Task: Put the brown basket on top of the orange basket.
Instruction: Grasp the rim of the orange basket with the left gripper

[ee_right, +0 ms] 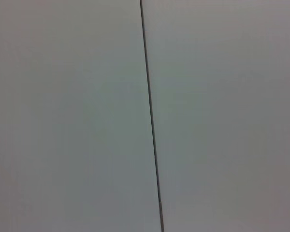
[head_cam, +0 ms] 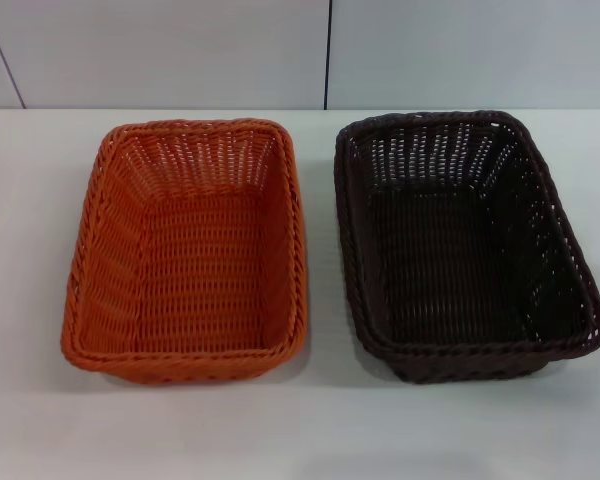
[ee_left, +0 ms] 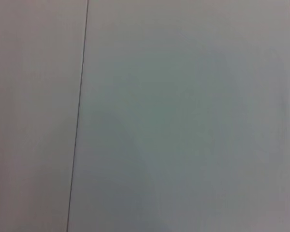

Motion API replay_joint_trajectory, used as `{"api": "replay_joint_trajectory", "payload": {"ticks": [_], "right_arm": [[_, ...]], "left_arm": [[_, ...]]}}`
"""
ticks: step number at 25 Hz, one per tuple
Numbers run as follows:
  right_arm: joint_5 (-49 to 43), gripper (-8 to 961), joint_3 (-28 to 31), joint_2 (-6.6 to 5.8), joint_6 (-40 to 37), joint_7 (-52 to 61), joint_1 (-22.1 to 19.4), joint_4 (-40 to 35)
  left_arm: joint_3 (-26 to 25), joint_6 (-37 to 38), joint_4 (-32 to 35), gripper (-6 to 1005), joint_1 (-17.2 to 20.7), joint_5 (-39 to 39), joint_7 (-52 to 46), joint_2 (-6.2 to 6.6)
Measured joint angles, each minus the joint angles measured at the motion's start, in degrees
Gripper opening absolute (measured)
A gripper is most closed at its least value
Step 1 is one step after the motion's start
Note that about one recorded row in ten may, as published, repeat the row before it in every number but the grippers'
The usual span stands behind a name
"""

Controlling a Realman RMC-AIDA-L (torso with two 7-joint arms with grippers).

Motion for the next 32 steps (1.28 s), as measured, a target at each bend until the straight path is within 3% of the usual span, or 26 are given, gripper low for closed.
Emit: {"api": "replay_joint_trajectory", "payload": {"ticks": [10,13,17,20,22,27,30,32], "right_arm": [[0.0,793,0.1,-0.08,0.0,0.0,0.1,0.0],[0.0,793,0.1,-0.09,-0.5,0.0,0.3,0.1],[0.0,793,0.1,-0.09,-1.1,0.0,0.6,0.1],[0.0,793,0.1,-0.08,-1.3,0.0,0.6,0.1],[0.0,793,0.0,-0.04,-1.4,0.0,0.6,0.0],[0.0,793,-0.3,0.02,-1.4,0.0,0.6,0.0],[0.0,794,-0.2,0.08,-1.7,0.0,0.6,0.0],[0.0,794,-0.1,0.08,-2.2,0.0,0.6,0.0]], "left_arm": [[0.6,-0.5,0.1,785,0.1,0.3,0.0,0.12],[4.3,-3.7,-1.4,785,0.0,0.5,-0.3,0.77],[9.1,-10.1,-8.6,785,1.6,0.6,-0.3,1.76],[10.5,-15.3,-18.5,785,5.1,3.9,-1.0,3.07],[10.7,-23.9,-29.5,785,8.5,7.8,-2.5,4.47],[10.9,-55.4,-57.8,785,15.8,9.8,-1.6,7.51],[10.0,-75.5,-70.9,785,17.1,9.8,-1.0,8.33],[10.0,-75.5,-70.9,785,17.1,9.8,-1.0,8.33]]}}
